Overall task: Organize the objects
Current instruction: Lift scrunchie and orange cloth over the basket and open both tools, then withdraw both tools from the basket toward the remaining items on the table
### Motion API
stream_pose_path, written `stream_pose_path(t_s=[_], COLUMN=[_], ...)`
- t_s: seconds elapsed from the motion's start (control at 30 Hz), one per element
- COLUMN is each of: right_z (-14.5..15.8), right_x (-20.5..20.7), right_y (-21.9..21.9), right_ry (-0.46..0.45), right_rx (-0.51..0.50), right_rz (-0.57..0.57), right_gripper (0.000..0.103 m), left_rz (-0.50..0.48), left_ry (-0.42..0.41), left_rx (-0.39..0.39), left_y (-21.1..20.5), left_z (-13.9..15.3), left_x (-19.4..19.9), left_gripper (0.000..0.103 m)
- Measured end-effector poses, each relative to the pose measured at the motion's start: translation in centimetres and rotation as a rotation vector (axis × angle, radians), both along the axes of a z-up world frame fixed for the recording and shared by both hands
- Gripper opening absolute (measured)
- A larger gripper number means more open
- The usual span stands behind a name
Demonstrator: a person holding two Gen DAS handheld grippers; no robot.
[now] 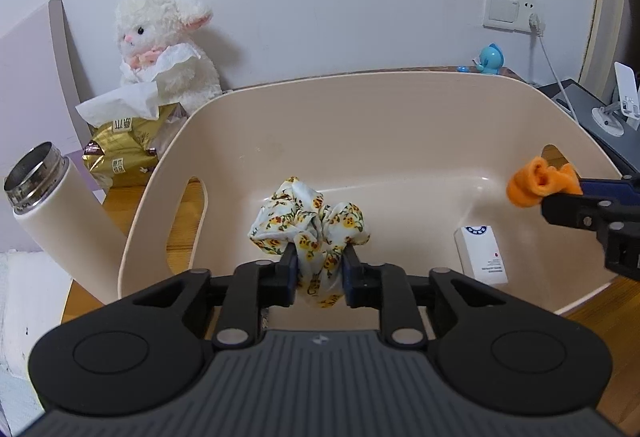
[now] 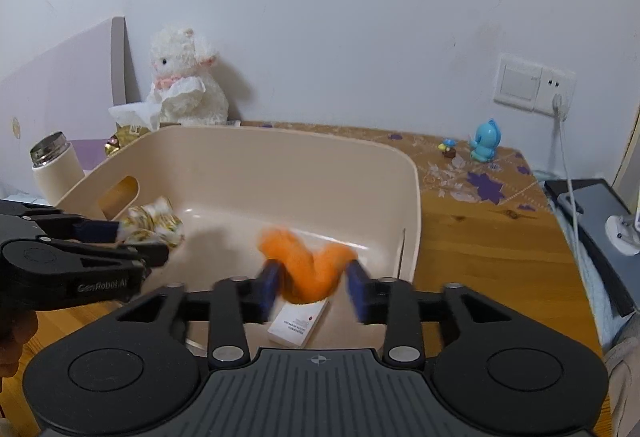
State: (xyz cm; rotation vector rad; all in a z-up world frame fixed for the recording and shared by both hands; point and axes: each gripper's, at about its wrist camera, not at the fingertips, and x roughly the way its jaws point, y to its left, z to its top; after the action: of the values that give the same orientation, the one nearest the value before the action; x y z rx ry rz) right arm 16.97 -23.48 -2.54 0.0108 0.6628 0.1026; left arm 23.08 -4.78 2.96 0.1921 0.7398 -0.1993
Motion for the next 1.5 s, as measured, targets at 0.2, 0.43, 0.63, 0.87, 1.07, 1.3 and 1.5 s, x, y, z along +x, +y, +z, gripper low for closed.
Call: stream_pose_path(t_s=[0.2, 0.43, 0.63, 0.87, 1.07, 1.3, 1.5], right_z=[1.8, 3.2, 3.7, 2.5, -0.3, -4.1, -6.1], right_x=[-1.8, -4.7, -7.3, -9.6, -10.4, -10.5, -9.5], right_y=[-0.5, -1.0, -0.2, 0.7, 1.2, 1.9, 2.6], right_ry=[-0.063, -0.089, -0.089, -0.051, 0.02, 0.102, 0.145], right_rx=[0.032, 0.051, 0.033, 0.007, -0.017, -0.039, -0.054], right_rz=[-0.011, -0.024, -0.018, -0.003, 0.012, 0.028, 0.042], right_gripper=[0.081, 0.103, 0.103, 0.103, 0.103, 0.103, 0.103], left_rz=[0.048, 0.076, 0.083, 0.083, 0.069, 0.069, 0.061], left_ry=[-0.05, -0.077, -0.086, -0.06, -0.02, 0.062, 0.117], left_rx=[-0.04, -0.06, -0.038, -0.031, -0.019, -0.011, -0.013], left_y=[1.2, 2.6, 3.7, 4.8, 4.8, 4.8, 4.1], left_z=[1.7, 4.2, 5.5, 5.3, 3.4, 0.1, -2.4], left_x=[-1.4, -3.7, -6.8, -9.9, -11.6, -11.9, -11.2], left_gripper=[0.085, 0.092, 0.097, 0.097, 0.097, 0.097, 0.097])
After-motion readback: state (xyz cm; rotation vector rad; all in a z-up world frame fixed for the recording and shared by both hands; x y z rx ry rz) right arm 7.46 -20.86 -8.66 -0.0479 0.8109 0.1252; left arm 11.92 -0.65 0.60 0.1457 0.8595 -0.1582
